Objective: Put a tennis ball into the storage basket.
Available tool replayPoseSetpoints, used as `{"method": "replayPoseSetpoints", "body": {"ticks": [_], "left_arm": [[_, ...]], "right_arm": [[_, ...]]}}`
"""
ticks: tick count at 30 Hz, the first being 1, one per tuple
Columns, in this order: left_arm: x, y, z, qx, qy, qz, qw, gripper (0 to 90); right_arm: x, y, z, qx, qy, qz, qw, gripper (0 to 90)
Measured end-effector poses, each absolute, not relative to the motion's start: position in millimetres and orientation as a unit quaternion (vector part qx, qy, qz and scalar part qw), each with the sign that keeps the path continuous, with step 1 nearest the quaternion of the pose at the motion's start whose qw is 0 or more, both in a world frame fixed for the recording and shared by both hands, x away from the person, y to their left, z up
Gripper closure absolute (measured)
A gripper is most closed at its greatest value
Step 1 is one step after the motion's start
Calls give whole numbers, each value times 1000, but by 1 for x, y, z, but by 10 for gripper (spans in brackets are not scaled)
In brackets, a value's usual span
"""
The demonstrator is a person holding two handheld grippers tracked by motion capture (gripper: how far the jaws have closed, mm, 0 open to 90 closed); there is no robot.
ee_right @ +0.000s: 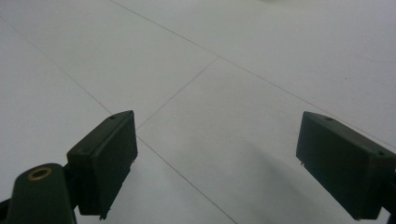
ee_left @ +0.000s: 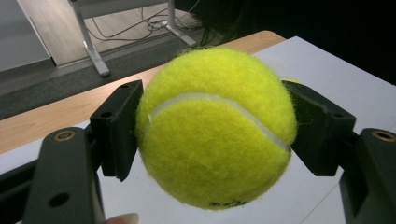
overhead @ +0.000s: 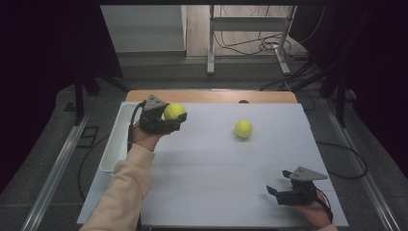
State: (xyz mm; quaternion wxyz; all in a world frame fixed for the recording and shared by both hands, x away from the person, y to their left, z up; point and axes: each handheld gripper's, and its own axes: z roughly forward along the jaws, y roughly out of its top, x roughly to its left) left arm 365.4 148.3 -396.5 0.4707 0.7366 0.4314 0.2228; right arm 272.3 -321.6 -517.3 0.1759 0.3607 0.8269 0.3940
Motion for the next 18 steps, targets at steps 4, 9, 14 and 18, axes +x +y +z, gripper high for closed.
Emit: {"method": "replayPoseSetpoints", "body": {"ticks": [4, 9, 14, 18], "left_arm": [[366, 154, -395, 732, 437, 225, 471, 265], [367, 163, -394, 728, 445, 231, 467, 265], [368, 173, -394, 723, 456, 236, 462, 265], [369, 178, -394, 722, 461, 237, 459, 265]], "right_arm": [[272, -322, -517, 361, 828, 392, 177, 131], [272, -322, -517, 360, 827, 394, 177, 131], [272, -322, -517, 361, 827, 394, 176, 130], [272, -322, -517, 361, 827, 394, 177, 131]]}}
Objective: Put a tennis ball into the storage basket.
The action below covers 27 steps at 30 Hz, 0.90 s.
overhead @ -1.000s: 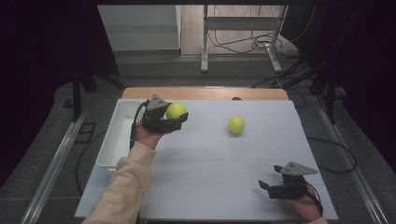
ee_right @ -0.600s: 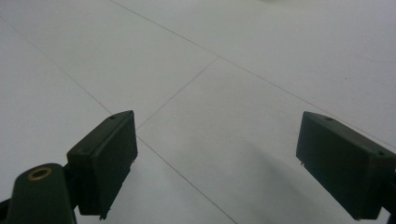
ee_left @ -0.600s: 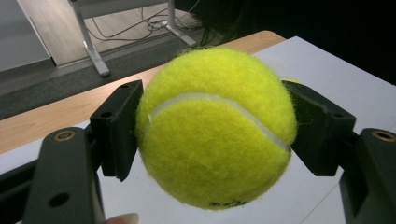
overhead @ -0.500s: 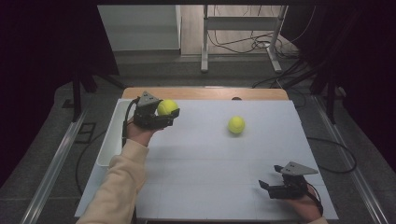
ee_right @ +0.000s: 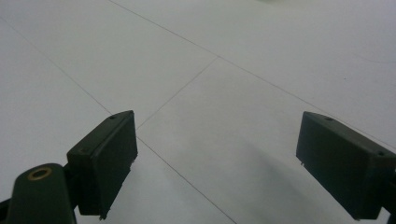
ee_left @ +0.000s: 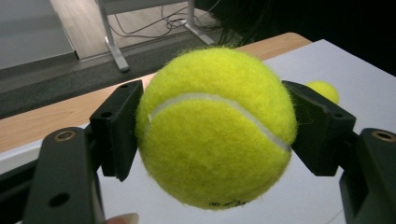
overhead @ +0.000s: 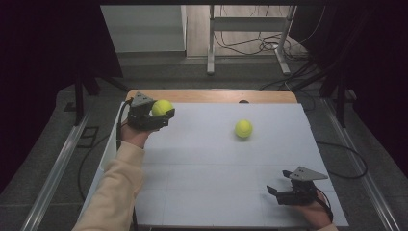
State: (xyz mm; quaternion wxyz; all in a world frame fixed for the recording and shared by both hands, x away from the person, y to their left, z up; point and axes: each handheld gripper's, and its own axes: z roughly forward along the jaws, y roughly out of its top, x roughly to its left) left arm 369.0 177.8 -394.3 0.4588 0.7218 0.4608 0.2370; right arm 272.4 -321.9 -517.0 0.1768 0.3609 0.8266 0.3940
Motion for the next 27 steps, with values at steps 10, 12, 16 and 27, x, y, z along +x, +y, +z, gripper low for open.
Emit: {"method": "replayPoseSetpoints", "body": {"ticks": [10, 12, 16, 27], "left_arm": [[373, 189, -396, 717, 475, 243, 449, 265], [373, 192, -396, 717, 478, 244, 446, 266], [375, 199, -396, 713, 485, 247, 442, 265], [379, 219, -395, 702, 506, 252, 433, 265]], "right_arm": [[272, -322, -517, 362, 826, 394, 176, 131], [272, -322, -517, 362, 826, 394, 176, 131], [272, -322, -517, 361, 827, 394, 176, 130], [272, -322, -517, 363, 827, 392, 178, 130]]}}
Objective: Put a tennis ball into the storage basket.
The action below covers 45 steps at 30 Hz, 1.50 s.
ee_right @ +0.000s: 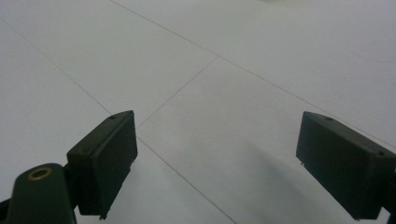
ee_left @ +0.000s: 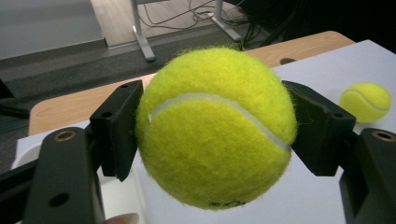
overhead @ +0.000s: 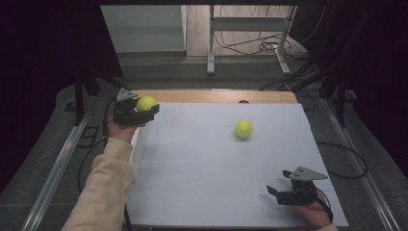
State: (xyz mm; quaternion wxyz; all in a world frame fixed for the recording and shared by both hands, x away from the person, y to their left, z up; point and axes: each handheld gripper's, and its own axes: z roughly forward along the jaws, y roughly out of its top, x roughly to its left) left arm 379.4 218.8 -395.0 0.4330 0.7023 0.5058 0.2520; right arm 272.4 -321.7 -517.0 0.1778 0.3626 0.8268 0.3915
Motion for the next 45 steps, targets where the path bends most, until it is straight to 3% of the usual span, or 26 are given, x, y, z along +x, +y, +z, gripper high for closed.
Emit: {"method": "replayPoseSetpoints", "body": {"ticks": [26, 45], "left_arm": [[398, 264, -407, 680, 562, 258, 394, 265], [402, 271, -413, 683, 575, 250, 375, 265]], "right_arm": [[273, -322, -518, 364, 826, 394, 176, 130], [273, -322, -518, 366, 826, 392, 173, 130]]}}
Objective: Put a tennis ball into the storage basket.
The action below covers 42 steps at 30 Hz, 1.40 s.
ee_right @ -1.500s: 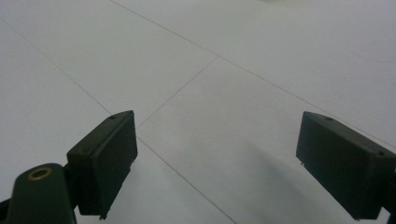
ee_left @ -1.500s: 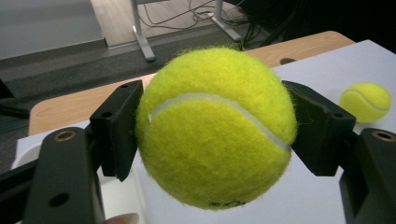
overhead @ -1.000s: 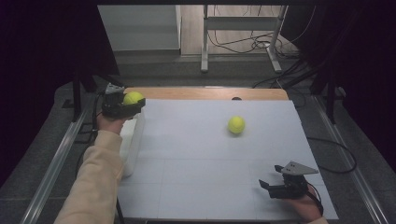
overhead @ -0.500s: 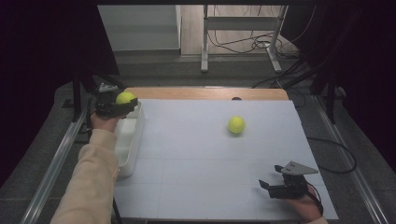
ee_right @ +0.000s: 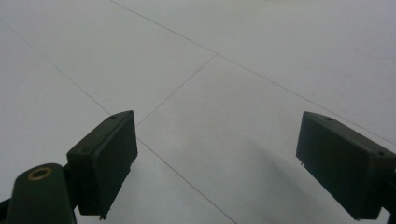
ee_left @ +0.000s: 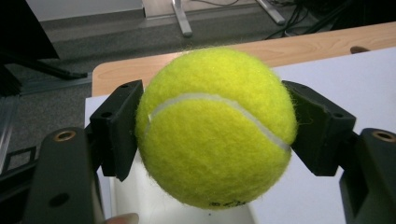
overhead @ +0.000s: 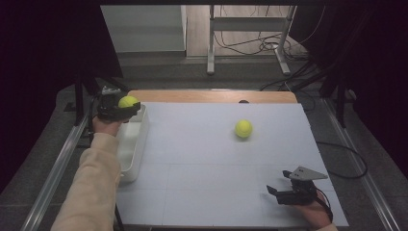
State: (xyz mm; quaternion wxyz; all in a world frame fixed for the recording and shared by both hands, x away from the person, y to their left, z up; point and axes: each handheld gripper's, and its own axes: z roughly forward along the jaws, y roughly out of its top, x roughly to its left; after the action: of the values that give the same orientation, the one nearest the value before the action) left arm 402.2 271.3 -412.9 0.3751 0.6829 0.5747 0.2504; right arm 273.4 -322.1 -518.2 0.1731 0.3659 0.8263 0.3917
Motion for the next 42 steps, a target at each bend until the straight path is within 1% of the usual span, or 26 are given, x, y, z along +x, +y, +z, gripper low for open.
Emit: {"method": "replayPoseSetpoints", "body": {"ticks": [16, 22, 26, 33, 42], "left_arm": [[413, 271, -425, 694, 582, 241, 348, 265], [419, 271, -432, 701, 592, 230, 326, 265], [420, 271, -436, 709, 589, 233, 310, 265], [422, 272, -442, 711, 594, 225, 301, 264], [420, 272, -441, 709, 593, 230, 305, 264]], "right_arm": [[274, -323, -519, 367, 827, 390, 173, 130], [274, -323, -519, 367, 827, 390, 173, 130], [274, -323, -519, 367, 827, 390, 173, 130], [274, -323, -519, 366, 827, 390, 173, 130], [274, -324, -519, 367, 827, 390, 172, 130]]}}
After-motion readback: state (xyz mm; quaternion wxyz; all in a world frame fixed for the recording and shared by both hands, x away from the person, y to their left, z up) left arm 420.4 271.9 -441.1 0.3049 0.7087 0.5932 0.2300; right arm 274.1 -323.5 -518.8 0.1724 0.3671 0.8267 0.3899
